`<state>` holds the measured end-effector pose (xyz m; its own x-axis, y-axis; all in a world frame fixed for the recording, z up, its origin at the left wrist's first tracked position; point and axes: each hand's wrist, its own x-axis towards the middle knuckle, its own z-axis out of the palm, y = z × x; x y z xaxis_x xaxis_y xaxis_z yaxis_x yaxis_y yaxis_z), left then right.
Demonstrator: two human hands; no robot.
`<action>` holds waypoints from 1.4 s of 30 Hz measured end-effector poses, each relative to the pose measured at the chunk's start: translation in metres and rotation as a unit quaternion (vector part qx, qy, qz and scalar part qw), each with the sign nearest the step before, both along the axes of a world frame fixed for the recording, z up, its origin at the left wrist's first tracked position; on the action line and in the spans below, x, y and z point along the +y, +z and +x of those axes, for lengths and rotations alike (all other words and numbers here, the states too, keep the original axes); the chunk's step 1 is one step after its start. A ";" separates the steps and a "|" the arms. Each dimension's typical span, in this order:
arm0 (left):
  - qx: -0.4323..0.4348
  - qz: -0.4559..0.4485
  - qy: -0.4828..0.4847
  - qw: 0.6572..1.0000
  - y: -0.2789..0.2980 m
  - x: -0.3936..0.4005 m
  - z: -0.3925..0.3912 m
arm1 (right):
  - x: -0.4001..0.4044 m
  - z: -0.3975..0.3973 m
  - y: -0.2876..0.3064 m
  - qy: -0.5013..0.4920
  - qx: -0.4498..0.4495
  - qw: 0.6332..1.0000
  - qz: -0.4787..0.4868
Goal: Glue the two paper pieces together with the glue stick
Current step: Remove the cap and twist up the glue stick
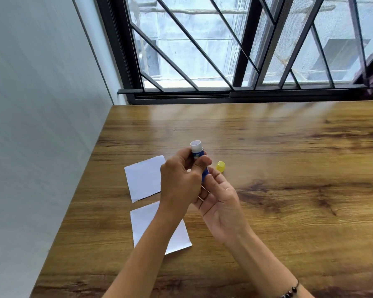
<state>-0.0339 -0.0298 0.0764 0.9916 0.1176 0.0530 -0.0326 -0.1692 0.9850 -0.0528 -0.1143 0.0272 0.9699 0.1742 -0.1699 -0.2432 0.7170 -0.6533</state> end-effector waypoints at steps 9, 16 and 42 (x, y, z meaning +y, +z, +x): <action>-0.001 0.002 -0.002 1.000 0.000 -0.003 -0.002 | 0.000 0.000 -0.003 -0.016 0.016 0.999 -0.023; -0.004 -0.006 0.000 1.000 0.000 -0.001 -0.002 | 0.002 -0.002 -0.002 -0.006 0.046 0.999 -0.002; 0.006 -0.001 -0.002 1.000 -0.001 0.003 -0.003 | 0.003 0.000 -0.007 0.006 0.023 0.999 0.032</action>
<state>-0.0369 -0.0266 0.0750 0.9927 0.1133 0.0408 -0.0214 -0.1671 0.9857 -0.0529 -0.1110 0.0199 0.9592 0.1969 -0.2029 -0.2804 0.7534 -0.5948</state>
